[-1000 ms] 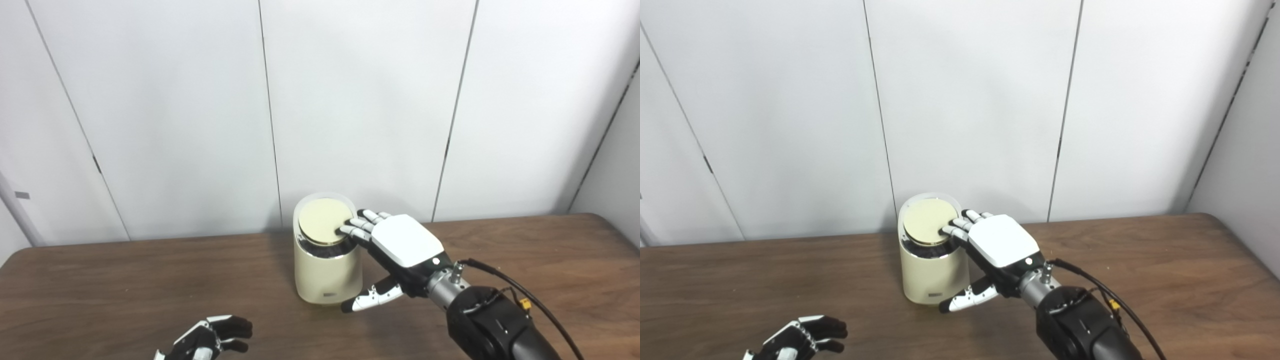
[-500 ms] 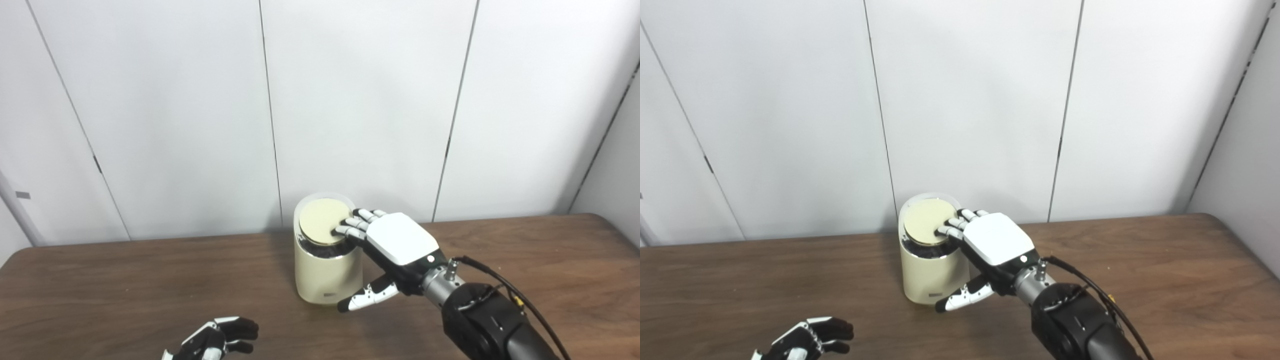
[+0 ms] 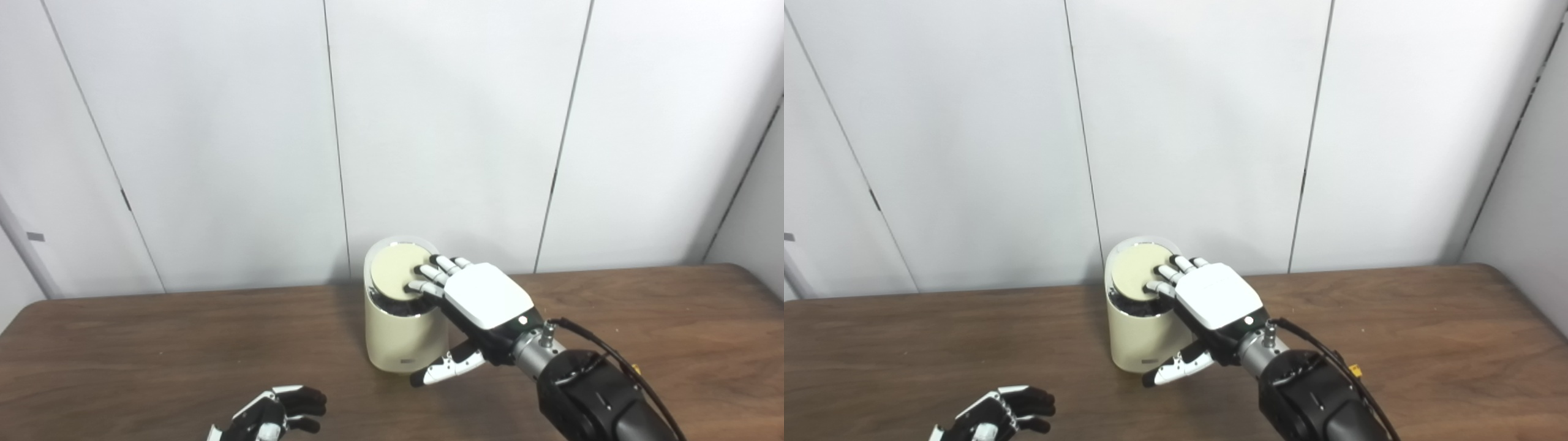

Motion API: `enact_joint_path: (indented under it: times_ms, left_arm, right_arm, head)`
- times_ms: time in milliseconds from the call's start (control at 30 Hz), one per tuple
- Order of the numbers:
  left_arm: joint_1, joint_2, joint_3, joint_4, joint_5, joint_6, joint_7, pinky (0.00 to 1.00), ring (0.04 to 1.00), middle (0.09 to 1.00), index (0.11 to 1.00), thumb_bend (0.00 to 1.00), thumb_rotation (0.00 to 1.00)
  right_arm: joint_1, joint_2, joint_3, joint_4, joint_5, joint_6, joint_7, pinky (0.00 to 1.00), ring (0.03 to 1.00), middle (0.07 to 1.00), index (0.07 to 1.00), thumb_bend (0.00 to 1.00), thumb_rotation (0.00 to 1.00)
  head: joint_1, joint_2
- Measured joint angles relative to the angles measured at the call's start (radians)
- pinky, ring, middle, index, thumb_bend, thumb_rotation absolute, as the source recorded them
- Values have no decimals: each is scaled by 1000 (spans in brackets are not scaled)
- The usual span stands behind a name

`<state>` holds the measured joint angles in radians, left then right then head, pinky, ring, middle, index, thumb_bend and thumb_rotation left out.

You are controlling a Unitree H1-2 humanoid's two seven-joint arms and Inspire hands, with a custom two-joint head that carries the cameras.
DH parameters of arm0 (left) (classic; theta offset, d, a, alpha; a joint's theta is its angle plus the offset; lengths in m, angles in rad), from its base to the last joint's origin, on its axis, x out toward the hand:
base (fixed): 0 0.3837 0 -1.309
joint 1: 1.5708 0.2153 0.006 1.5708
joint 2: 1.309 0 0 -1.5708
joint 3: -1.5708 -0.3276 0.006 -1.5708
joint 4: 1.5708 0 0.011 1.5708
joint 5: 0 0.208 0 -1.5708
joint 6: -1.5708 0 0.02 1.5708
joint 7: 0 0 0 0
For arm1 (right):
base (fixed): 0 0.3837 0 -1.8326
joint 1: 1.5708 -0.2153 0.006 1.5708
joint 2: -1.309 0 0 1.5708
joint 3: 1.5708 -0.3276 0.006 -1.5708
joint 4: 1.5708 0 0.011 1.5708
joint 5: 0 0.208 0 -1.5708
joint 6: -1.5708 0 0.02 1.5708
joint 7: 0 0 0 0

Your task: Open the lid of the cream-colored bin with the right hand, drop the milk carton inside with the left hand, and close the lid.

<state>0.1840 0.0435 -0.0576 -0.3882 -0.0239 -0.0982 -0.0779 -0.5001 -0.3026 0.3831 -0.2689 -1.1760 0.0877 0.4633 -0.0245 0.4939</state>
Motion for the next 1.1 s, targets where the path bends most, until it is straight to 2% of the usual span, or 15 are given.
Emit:
enact_joint_path:
  times_ms: [200, 467, 967, 1100]
  left_arm:
    - [0, -1, 0, -1, 0, 0, 0, 586, 651, 656, 648, 392, 841]
    - [0, -2, 0, -9, 0, 5, 0, 585, 650, 657, 646, 385, 828]
    - [1, -2, 1, -37, -5, 14, -1, 580, 644, 657, 648, 394, 821]
    - [1, -2, 1, -36, 0, 14, 0, 574, 641, 654, 646, 373, 831]
  right_arm:
    - [-1, 6, 9, 0, -38, -8, 1, 997, 1000, 999, 801, 737, 747]
    - [-12, 14, 14, 0, -86, -12, 3, 1000, 1000, 1000, 738, 758, 765]
    - [-19, 22, 7, 15, -83, -8, 25, 1000, 1000, 1000, 769, 786, 781]
    - [-18, 23, 2, 16, -71, -6, 32, 1000, 1000, 1000, 815, 789, 835]
  head:
    - [0, 5]
    - [0, 12]
    - [2, 18]
    - [6, 20]
